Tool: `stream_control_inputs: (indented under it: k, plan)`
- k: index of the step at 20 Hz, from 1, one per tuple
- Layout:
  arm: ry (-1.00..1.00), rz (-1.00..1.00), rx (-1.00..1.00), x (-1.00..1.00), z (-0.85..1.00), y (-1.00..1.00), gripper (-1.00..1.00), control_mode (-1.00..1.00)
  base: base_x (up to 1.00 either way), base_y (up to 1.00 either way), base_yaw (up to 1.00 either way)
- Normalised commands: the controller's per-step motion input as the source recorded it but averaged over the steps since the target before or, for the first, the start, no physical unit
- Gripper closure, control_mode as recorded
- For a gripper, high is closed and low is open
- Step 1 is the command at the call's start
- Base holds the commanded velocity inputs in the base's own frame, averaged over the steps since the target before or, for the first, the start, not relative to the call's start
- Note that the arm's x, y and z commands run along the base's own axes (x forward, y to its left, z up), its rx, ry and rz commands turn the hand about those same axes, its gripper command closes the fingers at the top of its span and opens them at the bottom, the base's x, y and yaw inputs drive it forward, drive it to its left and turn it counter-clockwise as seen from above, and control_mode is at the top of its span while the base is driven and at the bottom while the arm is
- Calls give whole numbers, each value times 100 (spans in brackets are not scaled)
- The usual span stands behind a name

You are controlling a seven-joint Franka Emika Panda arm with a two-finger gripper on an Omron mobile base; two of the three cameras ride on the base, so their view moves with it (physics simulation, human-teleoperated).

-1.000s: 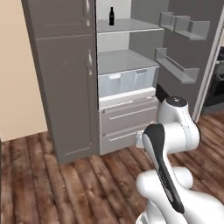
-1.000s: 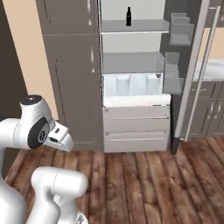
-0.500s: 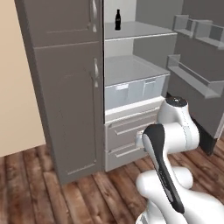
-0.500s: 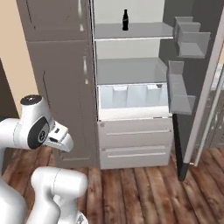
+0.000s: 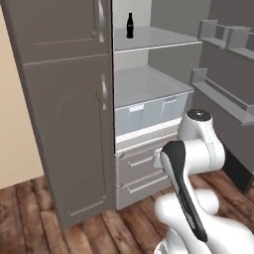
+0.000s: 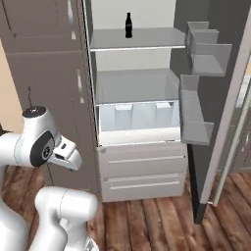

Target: Open the fridge, grab two sodas, and place both sodas inside the bowl with ice on the dining counter.

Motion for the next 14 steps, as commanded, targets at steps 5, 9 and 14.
stream_control_inputs:
  k: [5, 9, 14]
  plan:
    - [0, 0, 0, 0, 0, 0, -100, 100, 52, -35, -4]
    - [0, 0, 0, 0, 0, 0, -100, 100, 71, -2, -6]
    - [0, 0, 0, 0, 0, 0, -100, 100, 65, -3, -7]
